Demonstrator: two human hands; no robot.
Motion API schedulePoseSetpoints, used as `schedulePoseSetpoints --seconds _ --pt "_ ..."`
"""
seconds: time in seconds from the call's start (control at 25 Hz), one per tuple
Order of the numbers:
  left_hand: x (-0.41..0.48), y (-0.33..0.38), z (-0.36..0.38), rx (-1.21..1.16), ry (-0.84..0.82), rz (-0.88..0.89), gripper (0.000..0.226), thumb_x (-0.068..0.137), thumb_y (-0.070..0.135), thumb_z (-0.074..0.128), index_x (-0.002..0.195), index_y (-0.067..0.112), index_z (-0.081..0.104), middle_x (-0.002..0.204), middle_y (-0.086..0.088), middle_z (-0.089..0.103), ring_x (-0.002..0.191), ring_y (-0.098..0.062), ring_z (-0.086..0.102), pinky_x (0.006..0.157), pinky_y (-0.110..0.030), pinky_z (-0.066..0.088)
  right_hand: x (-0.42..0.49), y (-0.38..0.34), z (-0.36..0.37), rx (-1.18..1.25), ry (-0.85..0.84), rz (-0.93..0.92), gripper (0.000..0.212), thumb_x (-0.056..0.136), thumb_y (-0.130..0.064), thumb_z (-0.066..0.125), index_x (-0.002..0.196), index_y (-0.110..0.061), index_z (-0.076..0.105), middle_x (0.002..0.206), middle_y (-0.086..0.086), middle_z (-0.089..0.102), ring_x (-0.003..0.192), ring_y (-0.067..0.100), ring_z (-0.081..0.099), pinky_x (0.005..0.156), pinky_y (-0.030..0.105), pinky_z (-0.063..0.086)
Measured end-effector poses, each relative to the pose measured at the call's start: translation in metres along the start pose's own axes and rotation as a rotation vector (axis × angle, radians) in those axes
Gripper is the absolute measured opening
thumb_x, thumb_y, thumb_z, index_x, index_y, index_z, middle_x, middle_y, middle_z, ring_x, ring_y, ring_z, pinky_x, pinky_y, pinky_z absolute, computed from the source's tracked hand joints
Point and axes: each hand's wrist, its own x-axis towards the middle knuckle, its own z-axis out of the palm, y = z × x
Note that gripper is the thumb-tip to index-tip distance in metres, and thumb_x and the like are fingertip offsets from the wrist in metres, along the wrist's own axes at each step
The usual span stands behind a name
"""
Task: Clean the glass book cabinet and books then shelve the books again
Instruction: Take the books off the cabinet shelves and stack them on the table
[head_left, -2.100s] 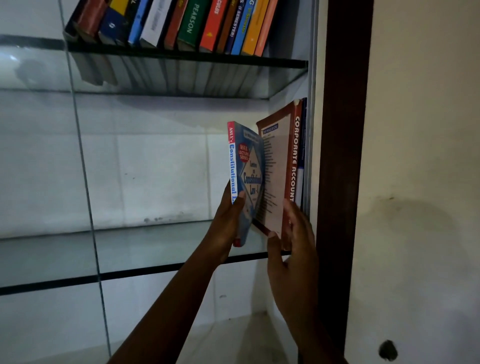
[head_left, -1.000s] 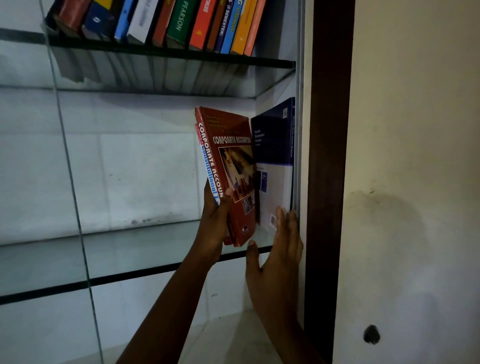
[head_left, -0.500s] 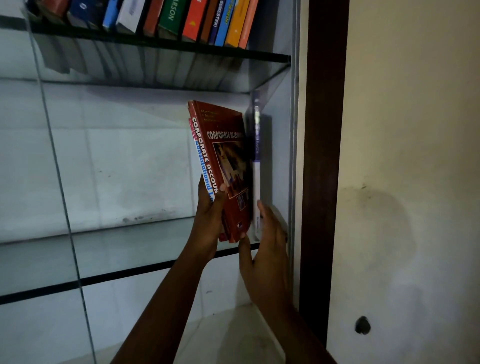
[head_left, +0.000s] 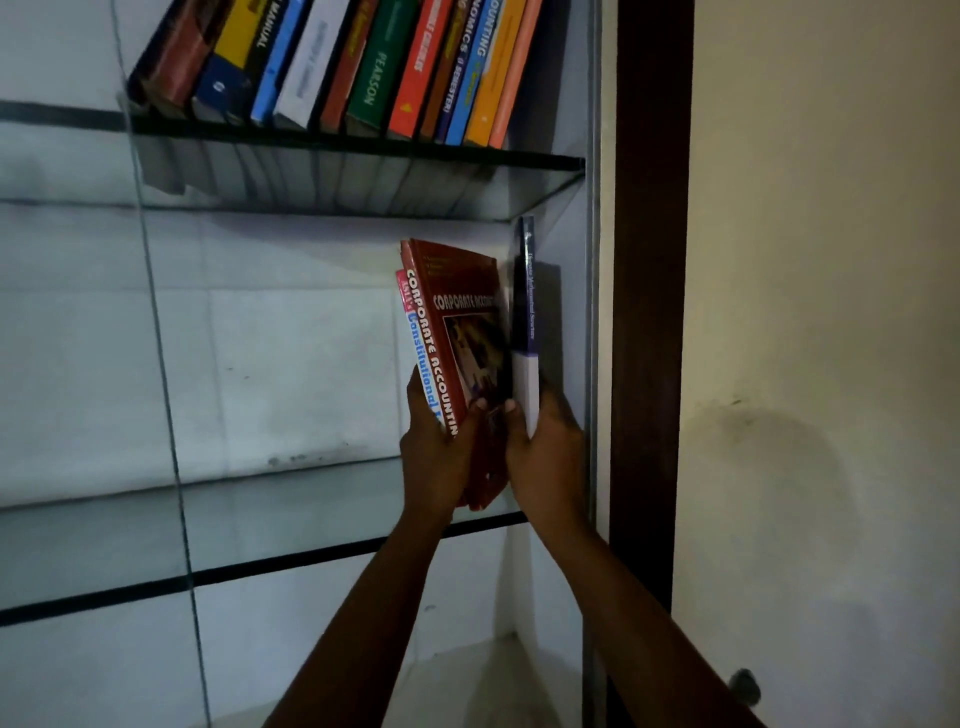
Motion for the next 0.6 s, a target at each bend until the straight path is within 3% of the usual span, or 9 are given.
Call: schedulePoseSetpoints --seconds 0.12,0.2,0.32,0.4,0.52,0.6 --pt "-0.004 0.006 -0.004 0.063 0.087 0.020 0.054 0.093 0.022 0.055 0.141 0.014 0.031 0.126 -0.005 0.056 0.103 -0.012 0.057 0.082 -0.020 0.047 -0.007 -0.004 -0.022 0.016 -0.047 -0.049 0.044 0.095 -0.028 0.046 0.135 -0.010 0.042 0.126 0.011 0.056 0.113 0.021 0.056 0.081 0.015 0.039" --pt "-0.016 0.014 -0.014 0.075 0.139 0.042 0.051 0.092 0.021 0.055 0.138 0.016 0.034 0.119 0.002 0.058 0.093 -0.004 0.059 0.075 -0.013 0.047 -0.010 -0.007 -0.041 0.061 -0.092 -0.073 0.047 0.093 -0.031 0.047 0.134 -0.009 0.043 0.125 0.012 0.057 0.111 0.022 0.057 0.083 0.018 0.044" --pt "-0.042 0.038 -0.035 0.081 0.166 0.101 0.047 0.087 0.027 0.057 0.131 0.027 0.038 0.107 0.018 0.057 0.085 0.008 0.061 0.071 -0.010 0.048 -0.017 -0.017 -0.072 0.133 -0.174 -0.127 0.046 0.091 -0.031 0.048 0.134 -0.013 0.045 0.113 -0.001 0.056 0.098 0.011 0.056 0.070 0.004 0.042" --pt "-0.064 0.064 -0.052 0.059 0.150 0.092 0.045 0.082 0.034 0.056 0.123 0.034 0.039 0.105 0.023 0.057 0.087 0.008 0.063 0.072 -0.017 0.052 -0.026 -0.030 -0.091 0.173 -0.216 -0.151 0.043 0.091 -0.029 0.051 0.131 -0.014 0.048 0.107 0.000 0.057 0.090 0.007 0.054 0.068 0.004 0.042" --pt "-0.102 0.106 -0.082 0.037 0.124 0.049 0.050 0.074 0.040 0.056 0.122 0.037 0.041 0.109 0.015 0.061 0.093 -0.011 0.067 0.076 -0.035 0.056 -0.046 -0.053 -0.122 0.152 -0.283 -0.179 0.039 0.088 -0.034 0.052 0.123 -0.018 0.052 0.097 -0.003 0.057 0.084 0.009 0.057 0.070 0.014 0.047" --pt "-0.137 0.129 -0.112 0.006 0.118 -0.023 0.055 0.071 0.038 0.058 0.124 0.033 0.045 0.107 0.006 0.065 0.090 -0.018 0.069 0.073 -0.040 0.058 -0.072 -0.068 -0.143 0.161 -0.358 -0.175 0.025 0.087 -0.035 0.053 0.111 -0.029 0.051 0.086 -0.012 0.056 0.075 -0.001 0.056 0.063 0.006 0.045"
